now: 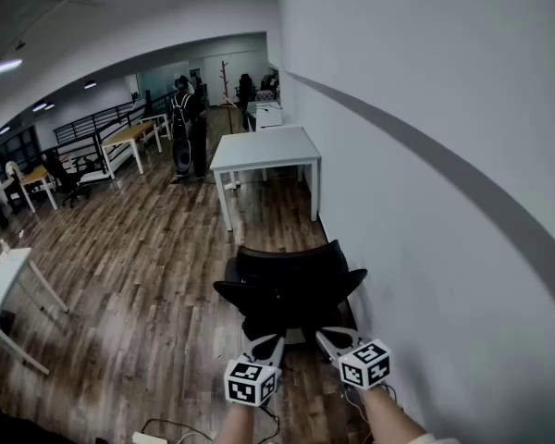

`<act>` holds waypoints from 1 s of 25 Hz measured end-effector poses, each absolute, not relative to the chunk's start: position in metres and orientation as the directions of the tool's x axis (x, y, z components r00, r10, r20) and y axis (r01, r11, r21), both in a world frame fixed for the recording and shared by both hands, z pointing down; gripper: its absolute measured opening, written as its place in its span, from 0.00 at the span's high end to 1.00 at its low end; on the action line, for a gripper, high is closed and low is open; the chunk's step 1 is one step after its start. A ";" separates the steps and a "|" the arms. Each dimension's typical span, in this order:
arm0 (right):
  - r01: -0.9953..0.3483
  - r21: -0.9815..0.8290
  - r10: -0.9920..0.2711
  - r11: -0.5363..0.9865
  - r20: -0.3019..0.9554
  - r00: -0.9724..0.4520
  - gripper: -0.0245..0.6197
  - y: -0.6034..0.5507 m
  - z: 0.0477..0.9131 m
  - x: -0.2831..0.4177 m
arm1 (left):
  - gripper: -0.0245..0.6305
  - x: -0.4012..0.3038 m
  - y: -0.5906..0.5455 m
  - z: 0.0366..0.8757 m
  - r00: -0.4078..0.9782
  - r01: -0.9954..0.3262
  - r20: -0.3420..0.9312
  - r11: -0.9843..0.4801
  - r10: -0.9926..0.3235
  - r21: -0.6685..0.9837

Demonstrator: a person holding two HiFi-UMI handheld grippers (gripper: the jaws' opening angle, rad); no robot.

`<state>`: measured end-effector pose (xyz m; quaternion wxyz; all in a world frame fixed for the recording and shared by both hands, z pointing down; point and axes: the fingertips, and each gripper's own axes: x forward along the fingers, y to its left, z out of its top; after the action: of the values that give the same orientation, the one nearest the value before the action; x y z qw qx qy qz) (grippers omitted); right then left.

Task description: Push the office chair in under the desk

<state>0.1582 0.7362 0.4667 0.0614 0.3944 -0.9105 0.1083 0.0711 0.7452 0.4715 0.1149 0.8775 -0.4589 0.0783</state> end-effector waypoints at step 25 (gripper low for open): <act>-0.741 -0.190 -0.715 0.644 0.192 -0.672 0.91 0.727 0.469 0.159 | 0.96 0.051 0.734 0.470 0.544 -0.839 0.234 -0.525 -0.806 0.145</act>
<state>0.1594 0.7268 0.4693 0.0495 0.4020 -0.9054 0.1270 0.0514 0.7336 0.4700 0.1206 0.8704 -0.4724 0.0690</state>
